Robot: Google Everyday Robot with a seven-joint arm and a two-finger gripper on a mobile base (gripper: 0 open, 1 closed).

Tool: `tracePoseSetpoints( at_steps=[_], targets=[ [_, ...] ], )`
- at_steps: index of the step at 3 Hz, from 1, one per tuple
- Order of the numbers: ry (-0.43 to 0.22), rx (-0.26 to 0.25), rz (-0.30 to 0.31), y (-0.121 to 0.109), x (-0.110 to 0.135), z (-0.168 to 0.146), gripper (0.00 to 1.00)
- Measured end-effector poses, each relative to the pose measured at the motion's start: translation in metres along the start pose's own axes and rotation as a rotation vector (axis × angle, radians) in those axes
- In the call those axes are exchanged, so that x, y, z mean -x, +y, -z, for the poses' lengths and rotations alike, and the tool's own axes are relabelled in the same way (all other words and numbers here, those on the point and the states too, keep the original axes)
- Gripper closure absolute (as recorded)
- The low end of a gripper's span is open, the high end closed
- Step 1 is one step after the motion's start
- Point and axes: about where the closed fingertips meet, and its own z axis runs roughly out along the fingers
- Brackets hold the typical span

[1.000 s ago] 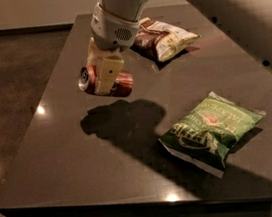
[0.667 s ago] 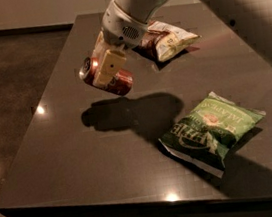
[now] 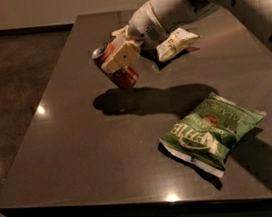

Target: Place coke can upright

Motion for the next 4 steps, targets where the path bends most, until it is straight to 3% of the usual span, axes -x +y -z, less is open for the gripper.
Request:
tracePoseSetpoints(
  at_steps=[2, 3, 4],
  targets=[
    [-0.241, -0.095, -0.130, -0.044, -0.025, 0.022, 1.00],
    [-0.347, -0.114, -0.131, -0.052, -0.037, 0.030, 1.00],
    [-0.427, -0.112, -0.120, -0.054, -0.046, 0.034, 0.84]
  ],
)
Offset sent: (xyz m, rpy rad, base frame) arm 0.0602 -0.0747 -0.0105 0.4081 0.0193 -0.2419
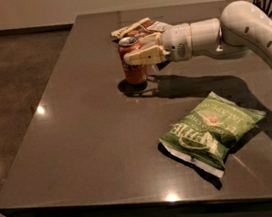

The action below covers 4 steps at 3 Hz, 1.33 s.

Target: Place coke can upright

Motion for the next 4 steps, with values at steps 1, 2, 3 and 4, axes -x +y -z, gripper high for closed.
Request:
tracePoseSetpoints(
  at_steps=[1, 2, 3, 4],
  targets=[
    [-0.069, 0.017, 0.004, 0.0015, -0.0053, 0.0040, 0.61],
    [-0.099, 0.034, 0.016, 0.0060, -0.0103, 0.0069, 0.37],
    [-0.102, 0.040, 0.019, 0.0075, -0.0101, 0.0048, 0.14],
    [-0.102, 0.045, 0.019, 0.0087, -0.0095, 0.0023, 0.00]
  ],
)
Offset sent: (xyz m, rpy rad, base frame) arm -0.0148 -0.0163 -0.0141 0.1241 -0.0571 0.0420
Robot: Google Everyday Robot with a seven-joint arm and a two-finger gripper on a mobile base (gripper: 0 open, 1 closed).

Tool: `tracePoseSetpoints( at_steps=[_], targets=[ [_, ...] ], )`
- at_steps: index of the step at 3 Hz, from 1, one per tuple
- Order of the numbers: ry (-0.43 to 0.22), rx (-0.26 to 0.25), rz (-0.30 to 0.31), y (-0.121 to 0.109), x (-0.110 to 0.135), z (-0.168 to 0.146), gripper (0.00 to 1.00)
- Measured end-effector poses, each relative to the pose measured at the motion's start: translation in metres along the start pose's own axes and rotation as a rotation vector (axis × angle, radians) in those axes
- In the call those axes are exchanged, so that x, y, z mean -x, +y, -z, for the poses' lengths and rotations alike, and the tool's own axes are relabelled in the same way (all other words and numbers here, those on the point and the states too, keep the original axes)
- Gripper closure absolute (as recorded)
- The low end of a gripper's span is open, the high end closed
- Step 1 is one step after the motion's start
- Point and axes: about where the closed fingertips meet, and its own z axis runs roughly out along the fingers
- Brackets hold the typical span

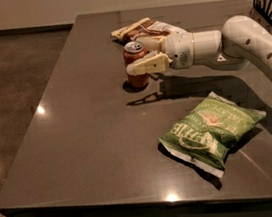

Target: Place coke can upright

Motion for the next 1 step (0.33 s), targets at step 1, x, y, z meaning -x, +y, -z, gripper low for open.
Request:
tracePoseSetpoints(
  at_steps=[1],
  targets=[
    [0.000, 0.000, 0.000, 0.0000, 0.0000, -0.0001, 0.00]
  ],
)
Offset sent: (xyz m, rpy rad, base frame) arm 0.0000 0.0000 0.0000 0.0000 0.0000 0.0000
